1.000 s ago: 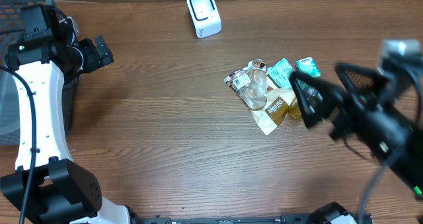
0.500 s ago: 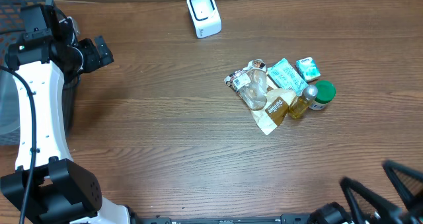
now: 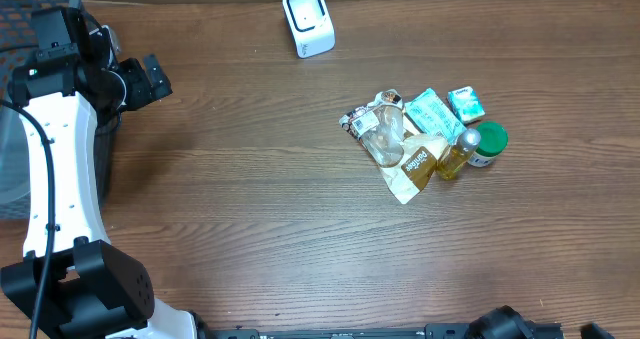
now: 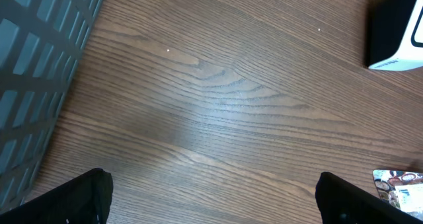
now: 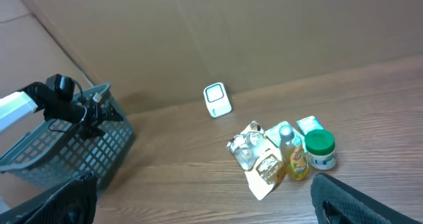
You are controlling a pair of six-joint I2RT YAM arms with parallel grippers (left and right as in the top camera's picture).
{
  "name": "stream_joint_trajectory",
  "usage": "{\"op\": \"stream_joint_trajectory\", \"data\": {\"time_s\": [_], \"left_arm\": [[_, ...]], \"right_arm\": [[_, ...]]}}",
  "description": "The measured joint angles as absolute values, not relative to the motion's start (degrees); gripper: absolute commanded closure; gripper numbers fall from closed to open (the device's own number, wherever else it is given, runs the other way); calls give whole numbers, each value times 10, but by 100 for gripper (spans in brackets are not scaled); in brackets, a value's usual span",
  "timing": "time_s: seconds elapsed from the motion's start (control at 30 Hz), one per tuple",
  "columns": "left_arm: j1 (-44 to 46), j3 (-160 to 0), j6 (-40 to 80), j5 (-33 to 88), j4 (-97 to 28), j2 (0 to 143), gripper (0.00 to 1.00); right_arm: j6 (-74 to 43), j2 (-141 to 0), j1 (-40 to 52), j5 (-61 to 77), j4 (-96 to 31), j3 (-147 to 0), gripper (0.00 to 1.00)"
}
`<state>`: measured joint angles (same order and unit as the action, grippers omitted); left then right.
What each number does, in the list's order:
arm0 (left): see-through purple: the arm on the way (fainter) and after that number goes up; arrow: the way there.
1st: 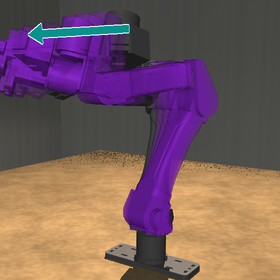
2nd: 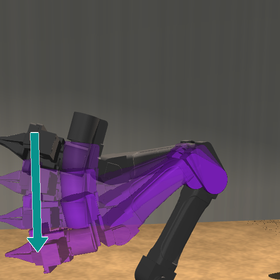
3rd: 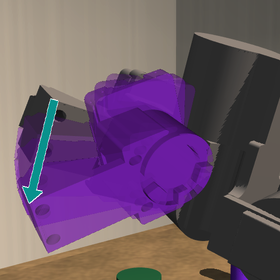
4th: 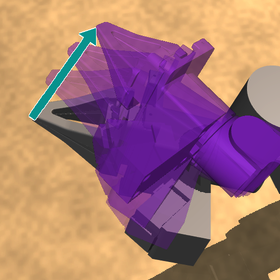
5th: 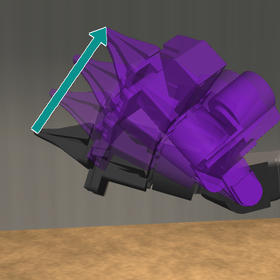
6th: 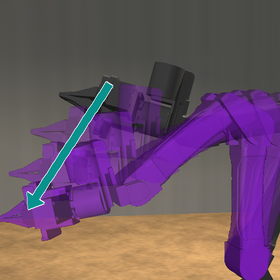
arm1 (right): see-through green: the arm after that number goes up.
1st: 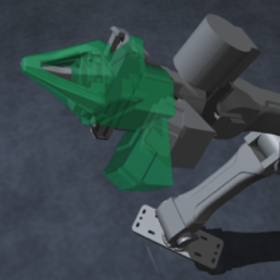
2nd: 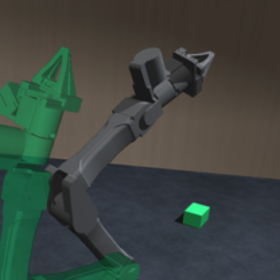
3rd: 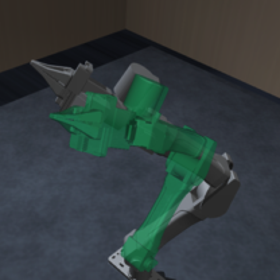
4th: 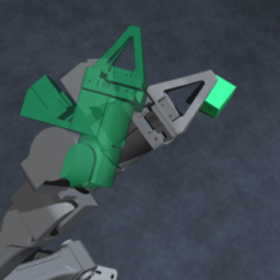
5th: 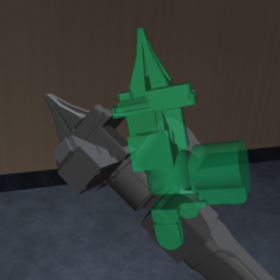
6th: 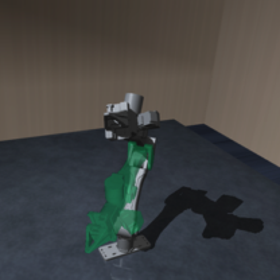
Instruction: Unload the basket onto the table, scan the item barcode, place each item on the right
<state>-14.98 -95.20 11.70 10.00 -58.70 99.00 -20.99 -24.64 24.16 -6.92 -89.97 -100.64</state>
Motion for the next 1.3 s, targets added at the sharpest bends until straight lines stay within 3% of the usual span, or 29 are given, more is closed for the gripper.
{"op": "stream_joint_trajectory", "data": {"time_s": [0.43, 0.87, 1.3], "left_arm": [[-150, -952, 117, 100, -587, 990, 0], [-150, -952, 117, 100, -587, 990, 0], [-150, -952, 117, 100, -587, 990, 0]], "right_arm": [[-210, -148, 221, -77, -849, -820, 0], [-210, -8, 221, -78, -698, -606, 0], [-160, -5, 221, -79, -319, -396, 0]]}}
